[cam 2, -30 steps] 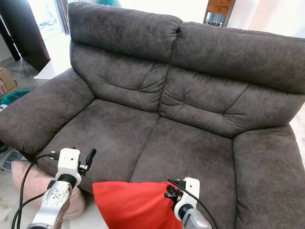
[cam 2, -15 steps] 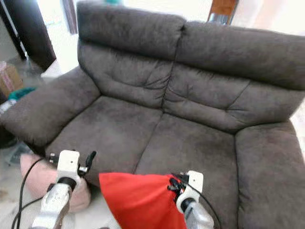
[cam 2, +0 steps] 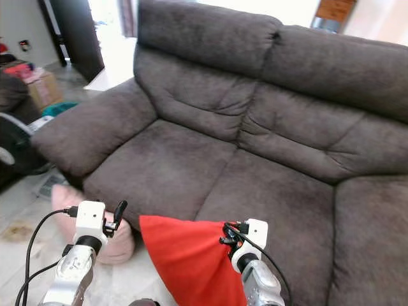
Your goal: Move the pillow to the sofa from floor
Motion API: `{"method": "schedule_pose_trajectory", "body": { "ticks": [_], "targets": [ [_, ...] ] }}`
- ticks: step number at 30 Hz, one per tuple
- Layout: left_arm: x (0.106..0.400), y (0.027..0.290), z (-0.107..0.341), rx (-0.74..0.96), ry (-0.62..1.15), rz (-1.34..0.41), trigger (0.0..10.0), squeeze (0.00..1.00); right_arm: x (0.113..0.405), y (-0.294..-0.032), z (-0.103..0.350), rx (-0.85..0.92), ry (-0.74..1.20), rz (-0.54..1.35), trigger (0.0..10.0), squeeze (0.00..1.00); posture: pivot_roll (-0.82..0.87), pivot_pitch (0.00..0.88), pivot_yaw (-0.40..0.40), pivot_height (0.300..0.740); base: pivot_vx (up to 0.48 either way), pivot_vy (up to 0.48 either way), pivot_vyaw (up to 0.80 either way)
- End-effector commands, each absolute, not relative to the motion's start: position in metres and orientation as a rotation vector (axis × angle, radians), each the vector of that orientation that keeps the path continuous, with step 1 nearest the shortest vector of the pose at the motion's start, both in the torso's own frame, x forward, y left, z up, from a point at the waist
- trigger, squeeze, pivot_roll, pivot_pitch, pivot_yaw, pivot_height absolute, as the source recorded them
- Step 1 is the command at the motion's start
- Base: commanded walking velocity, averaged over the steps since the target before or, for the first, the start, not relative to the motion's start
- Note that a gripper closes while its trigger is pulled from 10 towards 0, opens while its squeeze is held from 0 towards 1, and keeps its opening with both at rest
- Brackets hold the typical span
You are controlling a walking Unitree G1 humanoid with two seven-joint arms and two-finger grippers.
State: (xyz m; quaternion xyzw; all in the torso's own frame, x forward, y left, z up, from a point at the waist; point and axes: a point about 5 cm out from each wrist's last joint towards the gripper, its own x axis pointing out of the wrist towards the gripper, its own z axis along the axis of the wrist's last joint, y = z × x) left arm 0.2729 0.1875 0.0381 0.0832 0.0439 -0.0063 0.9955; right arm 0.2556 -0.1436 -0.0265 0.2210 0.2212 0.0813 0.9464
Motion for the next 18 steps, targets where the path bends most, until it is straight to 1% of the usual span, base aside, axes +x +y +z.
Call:
{"method": "schedule_pose_trajectory", "body": {
  "ticks": [1, 6, 10, 14, 18],
  "targets": [
    [0.270, 0.188, 0.038, 0.167, 0.086, -0.014, 10.0, 0.00, 0.271, -0.150, -0.007, 0.431, 0.334, 0.152, 10.0, 0.00, 0.16, 0.002, -0.098, 0.740, 0.000, 0.000, 0.00],
    [0.269, 0.188, 0.038, 0.168, 0.084, -0.013, 10.0, 0.00, 0.280, -0.159, 0.017, 0.381, 0.206, 0.146, 10.0, 0.00, 0.16, 0.009, -0.098, 0.740, 0.000, 0.000, 0.00],
    [0.269, 0.188, 0.038, 0.167, 0.085, -0.012, 10.0, 0.00, 0.281, -0.161, 0.028, 0.369, 0.155, 0.147, 10.0, 0.00, 0.15, 0.010, -0.097, 0.740, 0.000, 0.000, 0.00],
    [0.268, 0.189, 0.038, 0.169, 0.085, -0.013, 10.0, 0.00, 0.275, -0.160, 0.044, 0.330, 0.094, 0.186, 10.0, 0.00, 0.15, 0.013, -0.095, 0.740, 0.000, 0.000, 0.00],
    [0.267, 0.193, 0.038, 0.186, 0.089, -0.015, 10.0, 0.00, 0.266, -0.162, 0.055, 0.286, 0.085, 0.249, 10.0, 0.00, 0.16, 0.014, -0.093, 0.740, 0.000, 0.000, 0.00]
  ]
}}
